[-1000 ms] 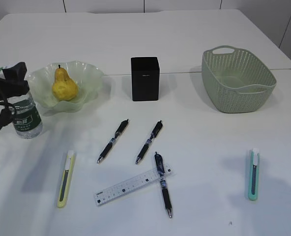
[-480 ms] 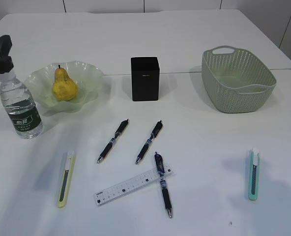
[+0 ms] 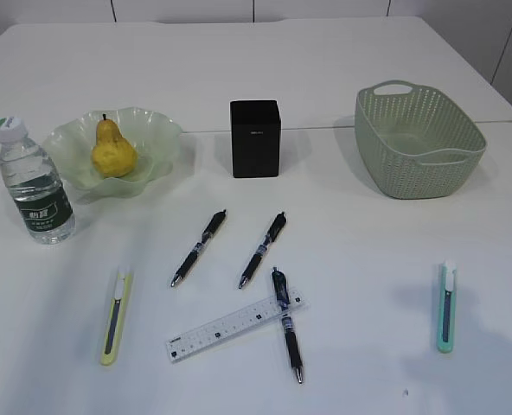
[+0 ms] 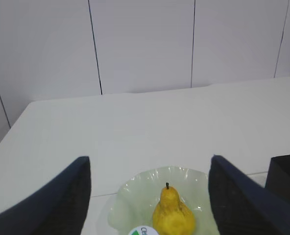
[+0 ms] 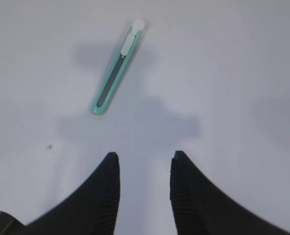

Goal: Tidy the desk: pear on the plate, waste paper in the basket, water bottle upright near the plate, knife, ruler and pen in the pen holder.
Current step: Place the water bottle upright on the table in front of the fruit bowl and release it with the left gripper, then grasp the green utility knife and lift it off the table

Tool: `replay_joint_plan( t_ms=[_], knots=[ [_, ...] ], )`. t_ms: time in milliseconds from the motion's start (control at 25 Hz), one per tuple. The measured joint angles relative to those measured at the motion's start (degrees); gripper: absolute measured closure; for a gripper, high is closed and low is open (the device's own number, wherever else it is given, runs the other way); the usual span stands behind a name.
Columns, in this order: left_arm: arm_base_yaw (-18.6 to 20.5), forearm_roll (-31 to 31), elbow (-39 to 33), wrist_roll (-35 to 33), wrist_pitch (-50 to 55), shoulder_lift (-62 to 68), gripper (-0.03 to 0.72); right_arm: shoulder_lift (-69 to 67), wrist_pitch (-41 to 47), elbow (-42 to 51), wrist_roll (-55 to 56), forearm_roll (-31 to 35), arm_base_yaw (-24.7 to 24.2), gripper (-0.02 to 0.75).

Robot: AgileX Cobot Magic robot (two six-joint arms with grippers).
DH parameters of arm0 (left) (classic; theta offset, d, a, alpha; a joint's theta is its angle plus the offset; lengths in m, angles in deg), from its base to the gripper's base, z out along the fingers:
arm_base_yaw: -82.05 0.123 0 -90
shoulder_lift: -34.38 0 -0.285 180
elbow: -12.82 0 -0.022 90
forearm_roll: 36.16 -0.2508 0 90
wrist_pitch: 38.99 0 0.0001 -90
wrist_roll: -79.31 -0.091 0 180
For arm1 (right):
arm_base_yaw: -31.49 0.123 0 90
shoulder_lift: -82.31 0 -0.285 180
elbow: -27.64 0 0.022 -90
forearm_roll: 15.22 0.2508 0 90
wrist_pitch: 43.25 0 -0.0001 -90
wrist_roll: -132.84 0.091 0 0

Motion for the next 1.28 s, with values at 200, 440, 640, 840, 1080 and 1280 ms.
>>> replay_joint_plan(
  t_ms=[200,440,640,840,1080,1280],
  knots=[
    [0.0,-0.7,4.4,0.0,17.5,-9.8,0.160,0.0,0.7,0.0,0.8,5.6,0.0,0.444],
    [-0.1,-0.9,13.1,-0.1,38.6,-15.0,0.170,-1.2,0.9,-0.1,7.9,8.1,0.0,0.444],
    [-0.1,-0.9,20.3,-0.1,54.5,-15.1,0.179,-6.7,4.1,-3.9,11.6,8.5,0.0,0.423],
    [-0.1,-0.9,24.9,-0.1,60.6,-15.1,0.188,-12.5,5.5,-11.3,12.6,12.1,0.0,0.409],
    [-0.1,-0.6,26.4,-0.1,65.0,-15.2,0.190,-15.3,2.9,-13.5,12.5,14.1,0.0,0.406],
    [-0.1,-0.5,26.4,-0.1,66.6,-15.2,0.197,-20.2,0.6,-13.8,12.0,14.1,0.0,0.406]
  ],
)
